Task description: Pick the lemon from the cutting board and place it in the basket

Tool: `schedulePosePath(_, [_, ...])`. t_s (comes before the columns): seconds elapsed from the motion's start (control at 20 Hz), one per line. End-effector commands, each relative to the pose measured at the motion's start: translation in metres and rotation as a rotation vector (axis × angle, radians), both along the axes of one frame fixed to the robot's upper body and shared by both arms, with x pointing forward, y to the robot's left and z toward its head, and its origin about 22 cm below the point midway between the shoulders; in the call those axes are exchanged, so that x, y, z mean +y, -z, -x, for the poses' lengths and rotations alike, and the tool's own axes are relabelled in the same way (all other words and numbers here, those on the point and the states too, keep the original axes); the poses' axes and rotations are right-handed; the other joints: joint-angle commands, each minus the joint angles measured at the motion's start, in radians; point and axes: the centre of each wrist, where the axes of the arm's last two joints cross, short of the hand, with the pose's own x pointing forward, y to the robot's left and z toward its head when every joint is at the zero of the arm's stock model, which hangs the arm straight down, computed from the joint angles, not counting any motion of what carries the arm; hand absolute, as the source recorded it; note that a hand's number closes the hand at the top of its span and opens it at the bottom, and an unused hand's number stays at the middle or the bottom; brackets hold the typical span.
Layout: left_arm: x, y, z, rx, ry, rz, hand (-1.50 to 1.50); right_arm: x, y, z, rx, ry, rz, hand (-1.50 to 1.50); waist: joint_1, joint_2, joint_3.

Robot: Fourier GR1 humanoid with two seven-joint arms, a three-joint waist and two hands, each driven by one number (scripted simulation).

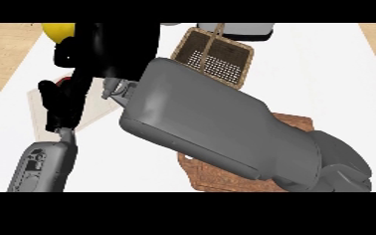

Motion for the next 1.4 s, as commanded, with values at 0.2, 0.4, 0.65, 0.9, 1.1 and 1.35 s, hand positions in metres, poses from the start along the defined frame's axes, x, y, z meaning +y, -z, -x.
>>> schedulePosePath(0.2, [0.014,-0.009,0.004,-0.004,-0.010,0.002,0.00,0.013,-0.020,-0.035,0.152,0.154,0.022,1.50,-0.003,0.007,0.002])
schedulePosePath(0.4, [0.021,-0.009,0.008,-0.014,-0.032,0.006,0.00,0.005,-0.014,-0.056,0.226,0.194,0.046,1.50,-0.017,0.007,0.003])
schedulePosePath(0.65, [0.016,-0.012,0.005,-0.013,-0.020,0.007,0.00,-0.001,-0.001,-0.073,0.266,0.236,0.062,1.50,-0.013,0.011,0.003])
schedulePosePath(0.9, [0.017,-0.016,-0.008,-0.016,-0.021,0.022,0.00,-0.018,0.013,-0.094,0.279,0.227,0.060,1.50,-0.030,0.018,0.003])
schedulePosePath(1.1, [0.012,-0.017,0.004,-0.017,-0.046,0.005,0.00,-0.029,0.034,-0.098,0.293,0.178,0.018,1.50,-0.047,0.008,0.005])
schedulePosePath(1.35, [0.027,-0.007,0.010,0.007,-0.054,0.010,0.00,-0.034,0.038,-0.101,0.308,0.151,-0.027,1.50,-0.055,0.005,0.005])
